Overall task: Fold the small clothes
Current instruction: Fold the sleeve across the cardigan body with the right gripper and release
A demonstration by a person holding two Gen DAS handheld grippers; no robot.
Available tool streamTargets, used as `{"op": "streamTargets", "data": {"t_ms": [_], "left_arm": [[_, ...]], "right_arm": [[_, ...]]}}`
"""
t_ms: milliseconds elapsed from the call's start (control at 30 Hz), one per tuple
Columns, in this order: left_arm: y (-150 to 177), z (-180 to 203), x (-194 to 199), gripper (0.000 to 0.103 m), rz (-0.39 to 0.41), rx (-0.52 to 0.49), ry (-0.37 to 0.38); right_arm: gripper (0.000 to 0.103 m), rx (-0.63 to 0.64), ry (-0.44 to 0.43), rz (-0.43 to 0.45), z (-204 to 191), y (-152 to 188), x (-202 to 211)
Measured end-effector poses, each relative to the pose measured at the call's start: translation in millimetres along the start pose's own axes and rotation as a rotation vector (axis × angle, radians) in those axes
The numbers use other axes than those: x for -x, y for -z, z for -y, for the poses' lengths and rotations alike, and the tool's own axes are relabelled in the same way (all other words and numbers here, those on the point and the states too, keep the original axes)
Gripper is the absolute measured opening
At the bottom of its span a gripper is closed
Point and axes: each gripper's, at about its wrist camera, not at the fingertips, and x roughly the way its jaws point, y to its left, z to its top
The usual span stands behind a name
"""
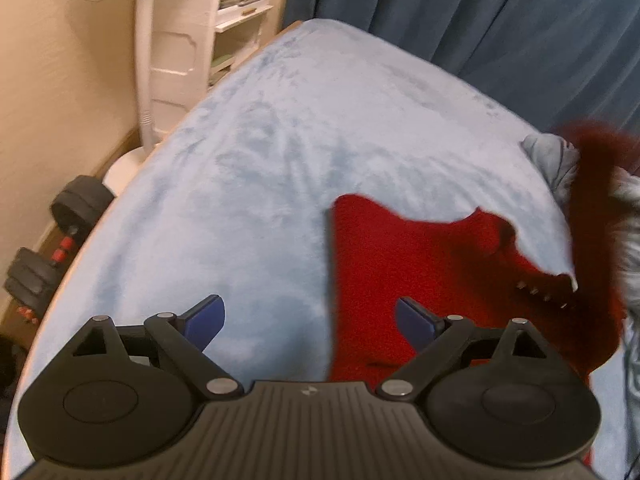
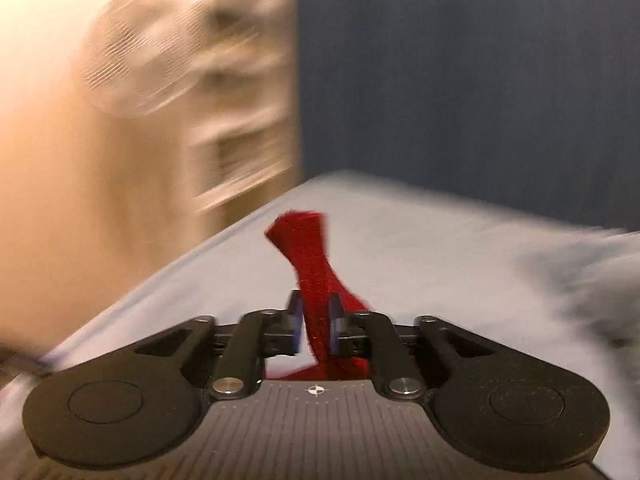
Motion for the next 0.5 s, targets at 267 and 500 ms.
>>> {"op": "streamTargets", "data": {"t_ms": [267,500], "left_arm": [[23.5,-5.3,-6.8,0.095,0.000,-0.081,0.008],[37.5,54.7,-28.0,0.095,-0.007,-0.191,0.017]], "right_arm": [[0.059,-0.156,0.258,-0.064,76.7,82.2,27.4],[0.035,-0.247,0.483,-0.203,162.5,148.4,2.7]]}}
